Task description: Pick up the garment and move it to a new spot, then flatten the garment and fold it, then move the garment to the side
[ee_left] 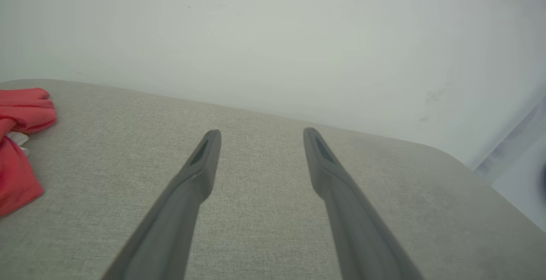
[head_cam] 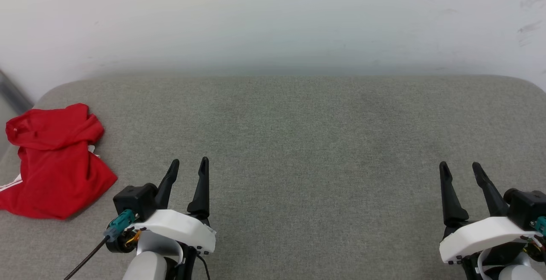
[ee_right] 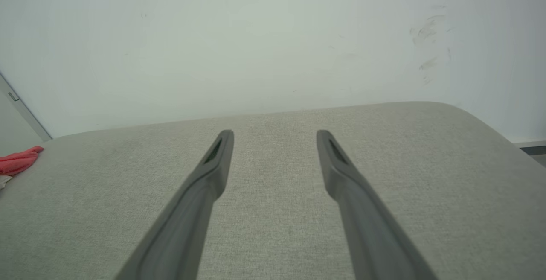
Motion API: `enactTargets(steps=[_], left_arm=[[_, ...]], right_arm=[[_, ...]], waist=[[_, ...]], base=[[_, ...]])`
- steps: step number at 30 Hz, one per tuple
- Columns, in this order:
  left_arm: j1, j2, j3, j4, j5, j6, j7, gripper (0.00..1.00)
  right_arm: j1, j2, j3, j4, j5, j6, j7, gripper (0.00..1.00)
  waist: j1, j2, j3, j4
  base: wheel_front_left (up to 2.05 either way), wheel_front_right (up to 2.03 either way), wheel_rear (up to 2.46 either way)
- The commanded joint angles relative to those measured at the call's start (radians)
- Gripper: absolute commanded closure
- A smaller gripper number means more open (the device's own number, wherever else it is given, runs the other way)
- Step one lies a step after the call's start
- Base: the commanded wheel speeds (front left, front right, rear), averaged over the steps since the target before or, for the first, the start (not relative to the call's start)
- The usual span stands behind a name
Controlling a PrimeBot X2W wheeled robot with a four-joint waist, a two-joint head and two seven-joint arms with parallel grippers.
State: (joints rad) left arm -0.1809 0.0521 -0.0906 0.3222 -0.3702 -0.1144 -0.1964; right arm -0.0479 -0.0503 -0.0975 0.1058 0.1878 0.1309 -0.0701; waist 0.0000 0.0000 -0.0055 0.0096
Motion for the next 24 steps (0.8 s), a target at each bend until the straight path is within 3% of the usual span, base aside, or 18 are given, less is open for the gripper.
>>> enactTargets(steps=[1,24], left_arm=[[-0.019,0.002,-0.005,0.001,0.027,0.002,-0.009,0.0],[-0.038,0.002,-0.021,0.064,0.191,0.022,-0.053,0.0]], right_arm=[[-0.002,0.0,-0.003,-0.002,-0.029,0.0,-0.003,0.0],[0.006,0.0,-0.004,0.007,-0.161,0.0,-0.031,0.0]], waist=[[0.0,0.0,0.0,-0.001],[0.0,0.0,-0.006,-0.004]], base=[[0.0,0.0,0.0],[0.0,0.0,0.0]])
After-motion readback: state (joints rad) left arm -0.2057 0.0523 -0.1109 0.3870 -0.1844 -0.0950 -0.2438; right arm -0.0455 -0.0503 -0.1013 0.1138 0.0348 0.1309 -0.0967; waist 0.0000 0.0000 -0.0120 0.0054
